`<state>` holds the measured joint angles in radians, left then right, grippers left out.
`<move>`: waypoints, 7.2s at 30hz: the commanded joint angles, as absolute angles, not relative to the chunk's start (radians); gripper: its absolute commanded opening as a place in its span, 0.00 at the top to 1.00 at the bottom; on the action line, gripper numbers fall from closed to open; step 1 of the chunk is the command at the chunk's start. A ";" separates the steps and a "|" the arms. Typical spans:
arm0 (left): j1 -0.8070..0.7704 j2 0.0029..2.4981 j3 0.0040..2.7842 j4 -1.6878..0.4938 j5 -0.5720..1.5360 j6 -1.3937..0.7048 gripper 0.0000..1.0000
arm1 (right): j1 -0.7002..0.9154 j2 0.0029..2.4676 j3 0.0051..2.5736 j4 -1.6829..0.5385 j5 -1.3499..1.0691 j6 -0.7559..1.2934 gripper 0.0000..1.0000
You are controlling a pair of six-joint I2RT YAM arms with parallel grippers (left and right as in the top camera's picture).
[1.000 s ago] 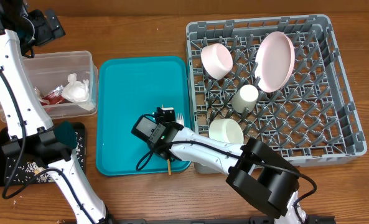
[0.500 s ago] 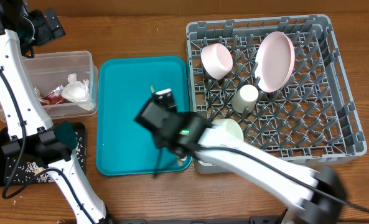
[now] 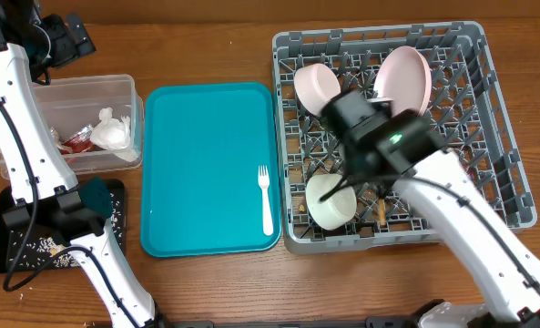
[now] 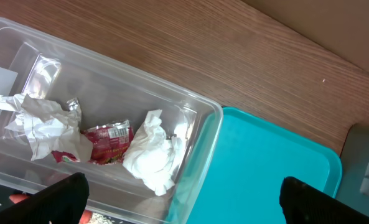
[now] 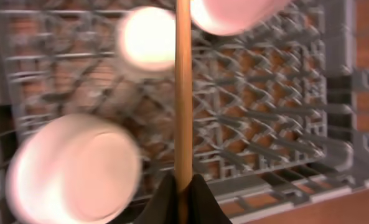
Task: Sort waste into correct bins and load items into the dishwasher
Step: 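Carry the chopstick to the rack and insert it upright with the right gripper, then move the right gripper back to the tray and grasp the white fork, then carry the white fork to the rack and insert it upright with the right gripper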
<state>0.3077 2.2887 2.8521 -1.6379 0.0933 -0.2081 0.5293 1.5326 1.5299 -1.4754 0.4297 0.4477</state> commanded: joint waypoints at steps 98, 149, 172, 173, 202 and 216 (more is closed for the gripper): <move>0.307 2.268 2.850 -1.637 0.101 -0.217 0.00 | 0.973 1.771 1.418 -0.822 0.376 0.850 0.81; 0.307 2.268 2.850 -1.638 0.101 -0.217 0.00 | 0.961 2.088 1.418 -0.788 0.308 0.831 0.69; 0.307 2.268 2.850 -1.637 0.101 -0.217 0.00 | 0.961 2.085 1.425 -0.794 0.267 0.828 0.91; 0.307 2.268 2.850 -1.637 0.101 -0.217 0.00 | 0.961 2.085 1.430 -0.794 0.261 0.811 0.96; 0.307 2.268 2.850 -1.637 0.101 -0.217 0.00 | 0.707 1.654 1.565 -1.146 0.236 0.444 0.96; 0.307 2.268 2.850 -1.638 0.101 -0.217 0.00 | 0.304 1.633 1.518 -1.427 0.329 0.279 0.96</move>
<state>0.3077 2.2887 2.8521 -1.6382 0.0933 -0.2081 0.3508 1.6428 1.5410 -1.4326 0.2970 0.3122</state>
